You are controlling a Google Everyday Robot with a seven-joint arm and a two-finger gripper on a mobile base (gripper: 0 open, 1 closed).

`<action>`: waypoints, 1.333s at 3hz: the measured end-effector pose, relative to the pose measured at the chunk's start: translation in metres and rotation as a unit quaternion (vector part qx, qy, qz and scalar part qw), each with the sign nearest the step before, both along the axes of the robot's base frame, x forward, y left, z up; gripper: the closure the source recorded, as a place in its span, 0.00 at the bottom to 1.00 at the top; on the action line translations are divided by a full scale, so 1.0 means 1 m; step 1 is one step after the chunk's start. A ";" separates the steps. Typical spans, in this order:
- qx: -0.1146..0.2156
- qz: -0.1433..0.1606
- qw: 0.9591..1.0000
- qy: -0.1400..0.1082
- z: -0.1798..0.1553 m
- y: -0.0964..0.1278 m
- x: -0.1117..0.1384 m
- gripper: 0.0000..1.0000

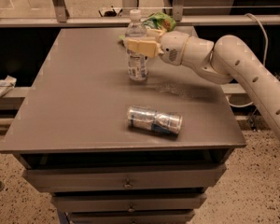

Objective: Place blue plastic bottle upright

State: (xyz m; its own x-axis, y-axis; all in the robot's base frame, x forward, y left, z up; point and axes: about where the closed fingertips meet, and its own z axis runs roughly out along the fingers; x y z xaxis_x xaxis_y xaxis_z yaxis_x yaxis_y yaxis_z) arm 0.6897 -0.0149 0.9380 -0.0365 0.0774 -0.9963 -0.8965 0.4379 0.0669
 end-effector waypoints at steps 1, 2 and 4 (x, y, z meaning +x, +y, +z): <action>0.000 0.000 1.000 0.000 0.000 0.000 0.000 0.14; -0.015 0.002 1.000 -0.020 -0.002 -0.007 -0.009 0.00; -0.037 0.006 0.998 -0.041 -0.002 -0.012 -0.018 0.00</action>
Offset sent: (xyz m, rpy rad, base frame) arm -0.0135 -0.0195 -0.0066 -0.0515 -0.0639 -0.0044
